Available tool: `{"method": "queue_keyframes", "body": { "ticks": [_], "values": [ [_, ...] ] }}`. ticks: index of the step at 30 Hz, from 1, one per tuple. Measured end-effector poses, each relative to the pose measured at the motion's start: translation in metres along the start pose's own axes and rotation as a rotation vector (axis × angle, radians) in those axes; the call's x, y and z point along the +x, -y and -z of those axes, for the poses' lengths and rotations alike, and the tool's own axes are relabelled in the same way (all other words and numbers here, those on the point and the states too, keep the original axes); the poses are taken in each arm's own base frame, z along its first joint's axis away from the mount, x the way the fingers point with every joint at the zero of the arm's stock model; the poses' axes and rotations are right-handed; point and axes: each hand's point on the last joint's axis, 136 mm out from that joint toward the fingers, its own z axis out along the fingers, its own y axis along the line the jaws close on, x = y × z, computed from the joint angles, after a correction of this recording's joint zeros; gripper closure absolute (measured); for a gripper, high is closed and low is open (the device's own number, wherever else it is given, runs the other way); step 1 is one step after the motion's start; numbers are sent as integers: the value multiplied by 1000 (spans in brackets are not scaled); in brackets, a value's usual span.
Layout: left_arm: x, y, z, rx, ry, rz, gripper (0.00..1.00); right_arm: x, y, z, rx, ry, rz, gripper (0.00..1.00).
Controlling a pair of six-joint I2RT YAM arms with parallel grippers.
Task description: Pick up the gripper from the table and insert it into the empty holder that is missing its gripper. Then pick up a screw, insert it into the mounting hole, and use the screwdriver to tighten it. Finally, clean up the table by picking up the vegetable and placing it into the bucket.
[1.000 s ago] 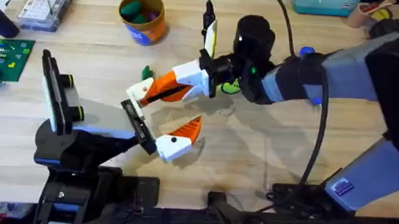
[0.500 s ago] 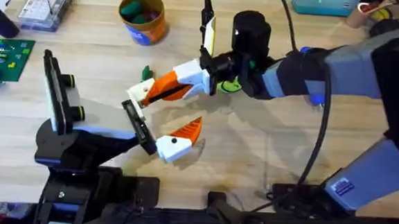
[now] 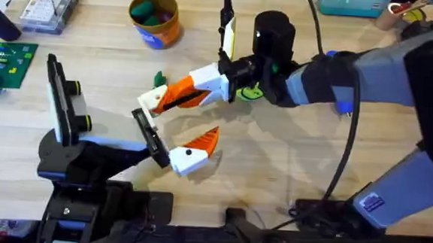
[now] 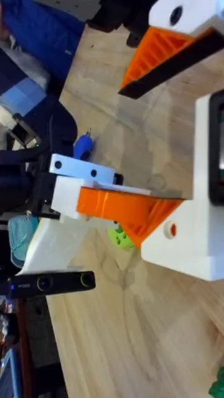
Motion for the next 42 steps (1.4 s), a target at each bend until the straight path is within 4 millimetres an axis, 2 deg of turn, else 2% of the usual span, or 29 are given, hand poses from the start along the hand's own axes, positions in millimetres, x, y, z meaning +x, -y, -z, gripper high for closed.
{"method": "queue_keyframes", "body": {
  "ticks": [16, 42],
  "values": [
    [-1, -7, 0, -39, 7, -7, 13, -9, 0, -8, -16, -81, 18, 989],
    [-1, -7, 0, -41, 6, -2, 13, -8, -1, -12, -16, -96, 11, 989]
  ]
}}
